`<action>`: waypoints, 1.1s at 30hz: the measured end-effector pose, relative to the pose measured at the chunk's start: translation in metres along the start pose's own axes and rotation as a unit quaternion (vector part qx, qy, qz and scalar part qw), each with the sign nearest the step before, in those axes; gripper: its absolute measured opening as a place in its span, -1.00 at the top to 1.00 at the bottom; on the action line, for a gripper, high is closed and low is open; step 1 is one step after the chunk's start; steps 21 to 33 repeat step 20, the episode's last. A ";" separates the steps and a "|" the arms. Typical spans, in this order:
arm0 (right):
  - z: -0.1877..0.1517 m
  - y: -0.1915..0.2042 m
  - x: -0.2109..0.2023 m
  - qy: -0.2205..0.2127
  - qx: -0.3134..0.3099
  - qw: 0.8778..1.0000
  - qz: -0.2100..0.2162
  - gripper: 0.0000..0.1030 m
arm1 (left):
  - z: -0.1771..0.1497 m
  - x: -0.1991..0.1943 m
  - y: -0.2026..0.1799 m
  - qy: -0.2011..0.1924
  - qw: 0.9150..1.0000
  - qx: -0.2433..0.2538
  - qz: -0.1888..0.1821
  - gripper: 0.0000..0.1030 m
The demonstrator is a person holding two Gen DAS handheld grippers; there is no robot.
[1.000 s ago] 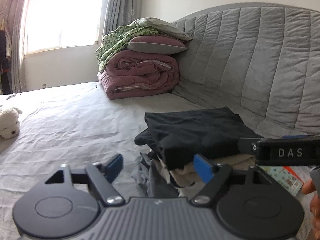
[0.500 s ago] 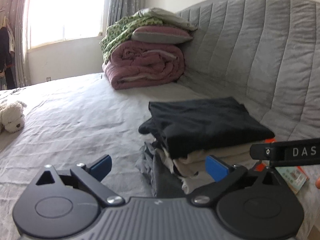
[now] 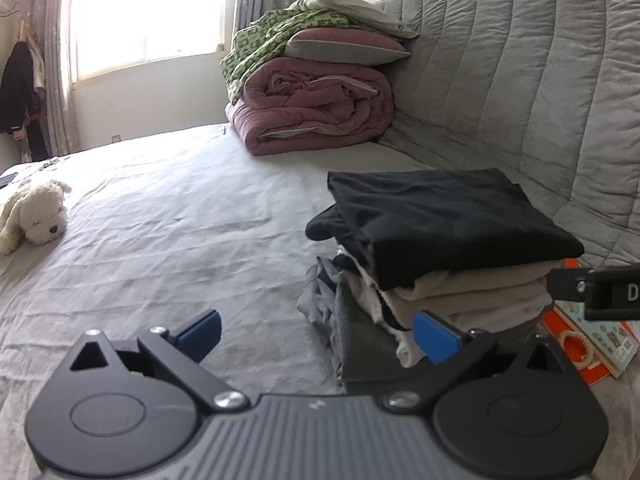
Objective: Fold clothes
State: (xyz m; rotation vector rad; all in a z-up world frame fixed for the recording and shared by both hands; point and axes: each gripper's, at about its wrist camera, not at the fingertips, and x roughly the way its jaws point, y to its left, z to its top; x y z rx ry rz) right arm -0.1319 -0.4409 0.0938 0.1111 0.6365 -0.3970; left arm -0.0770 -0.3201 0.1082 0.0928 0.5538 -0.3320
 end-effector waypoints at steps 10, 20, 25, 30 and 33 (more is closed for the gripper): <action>0.000 0.003 0.001 -0.001 -0.016 1.000 -0.008 -1.00 | 0.000 0.002 -0.004 0.006 1.000 0.006 0.005 -0.99; -0.001 0.005 0.002 0.001 -0.022 1.000 -0.011 -1.00 | -0.002 0.002 -0.008 0.001 1.000 0.008 0.003 -0.99; -0.001 0.005 0.002 0.001 -0.022 1.000 -0.011 -1.00 | -0.002 0.002 -0.008 0.001 1.000 0.008 0.003 -0.99; -0.001 0.005 0.002 0.001 -0.022 1.000 -0.011 -1.00 | -0.002 0.002 -0.008 0.001 1.000 0.008 0.003 -0.99; -0.001 0.005 0.002 0.001 -0.022 1.000 -0.011 -1.00 | -0.002 0.002 -0.008 0.001 1.000 0.008 0.003 -0.99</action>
